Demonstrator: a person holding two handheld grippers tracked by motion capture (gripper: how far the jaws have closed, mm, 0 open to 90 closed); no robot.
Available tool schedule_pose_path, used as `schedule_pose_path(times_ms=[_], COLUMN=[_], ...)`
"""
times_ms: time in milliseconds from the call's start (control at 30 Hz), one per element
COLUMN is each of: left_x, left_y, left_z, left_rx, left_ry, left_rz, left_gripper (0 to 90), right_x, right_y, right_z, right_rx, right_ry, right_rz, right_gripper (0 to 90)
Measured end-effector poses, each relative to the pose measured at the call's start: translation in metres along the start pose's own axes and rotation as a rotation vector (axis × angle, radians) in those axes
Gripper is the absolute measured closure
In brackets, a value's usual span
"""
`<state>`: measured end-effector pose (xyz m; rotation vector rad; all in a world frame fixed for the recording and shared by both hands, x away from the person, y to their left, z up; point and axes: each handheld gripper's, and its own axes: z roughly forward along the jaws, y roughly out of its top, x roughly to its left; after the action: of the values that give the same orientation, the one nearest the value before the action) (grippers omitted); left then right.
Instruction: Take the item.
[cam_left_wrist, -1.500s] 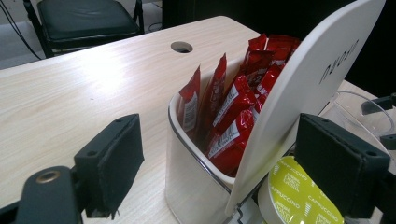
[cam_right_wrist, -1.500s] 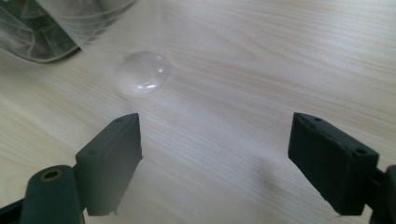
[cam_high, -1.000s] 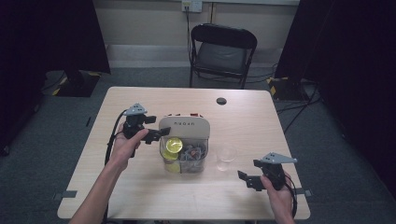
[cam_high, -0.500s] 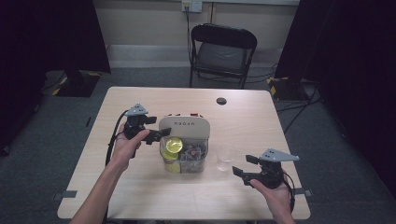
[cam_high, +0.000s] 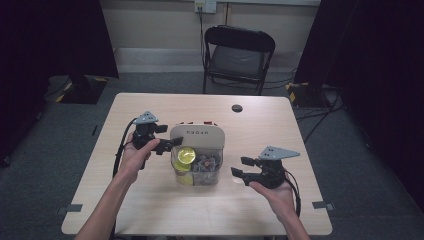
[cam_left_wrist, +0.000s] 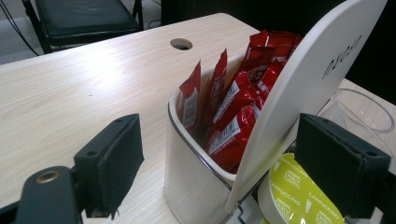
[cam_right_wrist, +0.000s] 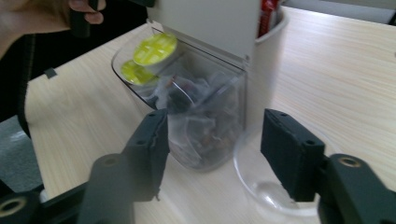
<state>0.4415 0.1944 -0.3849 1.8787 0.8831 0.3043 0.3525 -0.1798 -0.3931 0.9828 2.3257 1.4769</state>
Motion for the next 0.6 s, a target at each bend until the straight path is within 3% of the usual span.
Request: schedule_pose_path(times_ms=[133, 400, 600], left_x=[0.0, 0.001, 0.0], left_y=[0.0, 0.0, -0.001], left_z=[0.0, 0.0, 0.0], left_rx=[0.001, 0.003, 0.004], left_ry=[0.001, -0.003, -0.001], left_rz=[0.001, 0.001, -0.004], left_gripper=[15.2, 15.2, 15.1], right_x=[0.004, 0.012, 0.014], right_y=[0.006, 0.026, 0.03], right_z=[0.014, 0.034, 0.055], right_rx=[0.019, 0.006, 0.032], right_ry=[0.027, 0.088, 0.122], right_rz=[-0.015, -0.045, -0.054], right_gripper=[47.4, 58.7, 63.5])
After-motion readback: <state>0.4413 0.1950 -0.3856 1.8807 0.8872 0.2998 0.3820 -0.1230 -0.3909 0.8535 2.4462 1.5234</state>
